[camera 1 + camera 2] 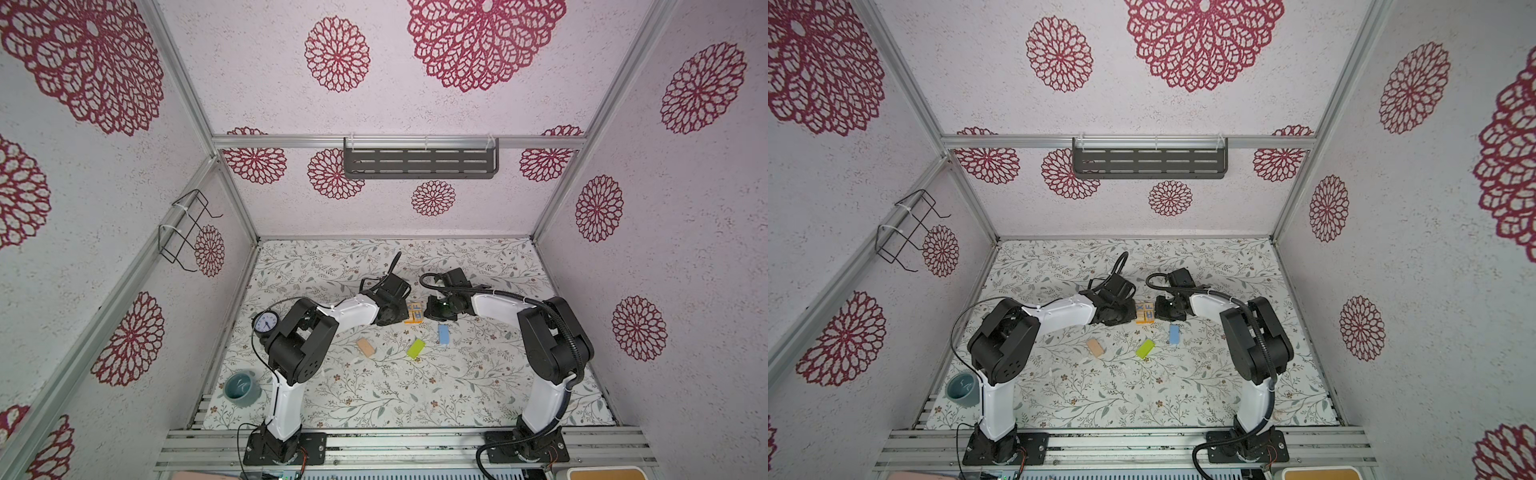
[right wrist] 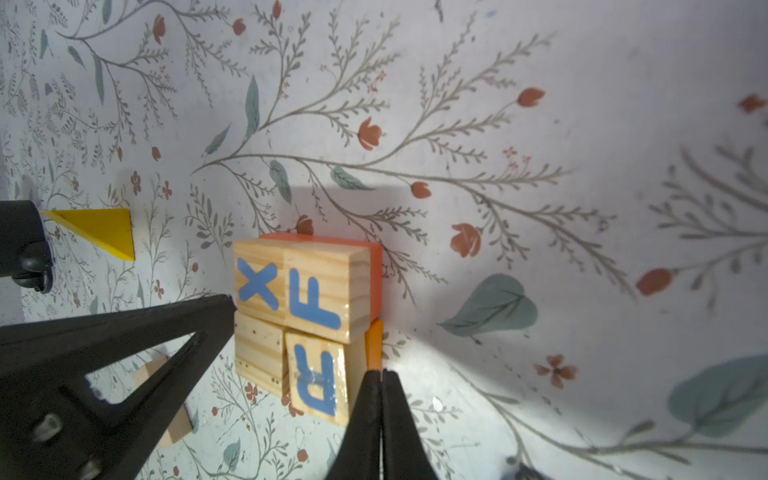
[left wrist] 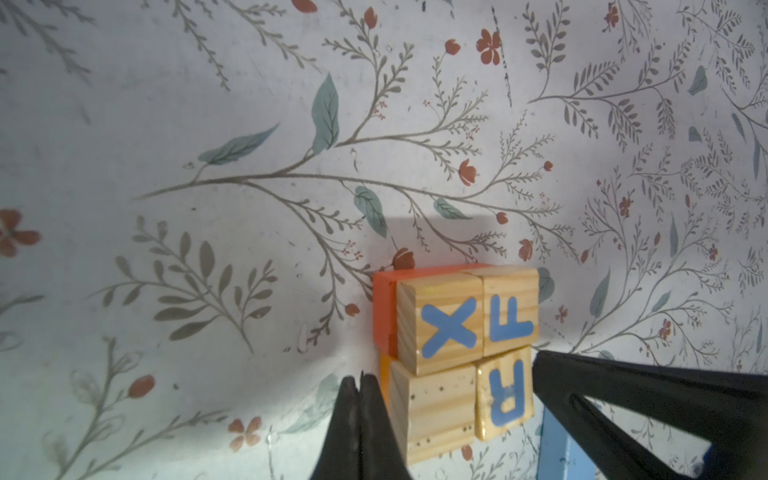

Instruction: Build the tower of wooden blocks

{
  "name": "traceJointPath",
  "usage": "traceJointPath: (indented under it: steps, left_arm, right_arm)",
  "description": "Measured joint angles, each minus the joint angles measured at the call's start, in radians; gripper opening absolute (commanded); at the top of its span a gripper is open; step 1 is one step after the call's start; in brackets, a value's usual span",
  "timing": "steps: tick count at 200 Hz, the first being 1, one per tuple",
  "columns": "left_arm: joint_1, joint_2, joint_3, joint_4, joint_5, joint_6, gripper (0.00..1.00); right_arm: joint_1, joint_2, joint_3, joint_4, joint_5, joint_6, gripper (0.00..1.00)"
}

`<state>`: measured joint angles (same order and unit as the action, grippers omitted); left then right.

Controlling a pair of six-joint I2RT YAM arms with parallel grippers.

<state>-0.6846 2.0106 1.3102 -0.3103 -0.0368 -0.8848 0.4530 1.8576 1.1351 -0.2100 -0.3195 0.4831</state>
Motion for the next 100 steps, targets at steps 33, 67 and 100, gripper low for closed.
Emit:
traceJointPath:
  steps: [33,67,100]
  left_arm:
    - [-0.008,0.000,0.007,0.002,0.003,-0.003,0.00]
    - [-0.016,0.000,0.017,0.003,0.003,-0.006,0.00]
    - [-0.018,0.000,0.019,0.002,0.002,-0.007,0.00]
  right_arm:
    - [0.003,0.000,0.000,0.004,0.000,0.001,0.08]
    - [0.003,0.000,0.000,0.004,0.000,0.008,0.08]
    - [0.003,0.000,0.000,0.004,0.000,0.008,0.08]
